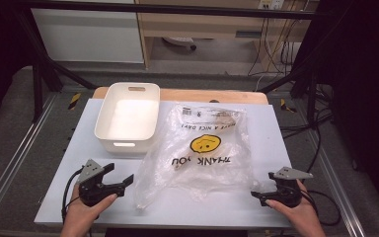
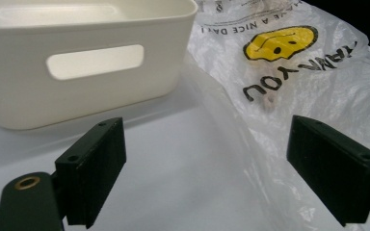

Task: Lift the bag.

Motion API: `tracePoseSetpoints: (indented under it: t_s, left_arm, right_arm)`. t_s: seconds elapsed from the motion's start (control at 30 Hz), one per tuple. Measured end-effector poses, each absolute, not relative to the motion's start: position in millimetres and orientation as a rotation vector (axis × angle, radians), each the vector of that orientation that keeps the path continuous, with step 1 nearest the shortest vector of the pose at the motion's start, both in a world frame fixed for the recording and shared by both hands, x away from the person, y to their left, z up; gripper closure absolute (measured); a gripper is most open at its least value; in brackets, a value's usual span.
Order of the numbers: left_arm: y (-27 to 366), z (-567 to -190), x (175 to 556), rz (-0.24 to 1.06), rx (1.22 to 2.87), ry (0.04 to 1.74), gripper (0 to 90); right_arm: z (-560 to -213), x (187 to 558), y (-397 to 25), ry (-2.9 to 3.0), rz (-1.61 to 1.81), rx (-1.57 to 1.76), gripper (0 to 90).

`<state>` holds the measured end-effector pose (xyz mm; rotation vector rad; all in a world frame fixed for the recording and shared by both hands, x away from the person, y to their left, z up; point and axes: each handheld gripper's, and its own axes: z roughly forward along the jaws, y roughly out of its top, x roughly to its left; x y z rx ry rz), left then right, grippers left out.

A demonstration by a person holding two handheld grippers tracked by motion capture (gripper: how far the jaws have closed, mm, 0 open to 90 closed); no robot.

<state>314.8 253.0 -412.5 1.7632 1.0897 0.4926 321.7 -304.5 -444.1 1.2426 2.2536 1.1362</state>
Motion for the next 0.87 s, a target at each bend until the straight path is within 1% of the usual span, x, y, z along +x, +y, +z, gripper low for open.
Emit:
tracePoseSetpoints:
  t_s: [0.23, 0.43, 0.57, 0.7, 0.87]
  left_arm:
    - [274, -413, 313, 0.523, 1.744, 1.117, 12.9]
    - [295, -414, 313, 0.56, 1.713, 1.161, 12.9]
    - [309, -415, 315, 0.587, 1.698, 1.191, 12.8]
    - [319, -415, 315, 0.615, 1.681, 1.215, 12.2]
    - [320, -414, 317, 0.629, 1.648, 1.211, 10.3]
  right_arm:
    - [-450, 313, -319, 2.243, 1.07, 1.264, 5.6]
    - [-449, 315, -332, 2.168, 0.987, 1.32, 7.6]
    - [-443, 324, -338, 2.06, 0.995, 1.394, 8.5]
    - [-440, 337, -336, 2.013, 1.003, 1.42, 8.5]
    - [-429, 350, -326, 1.962, 1.089, 1.425, 5.6]
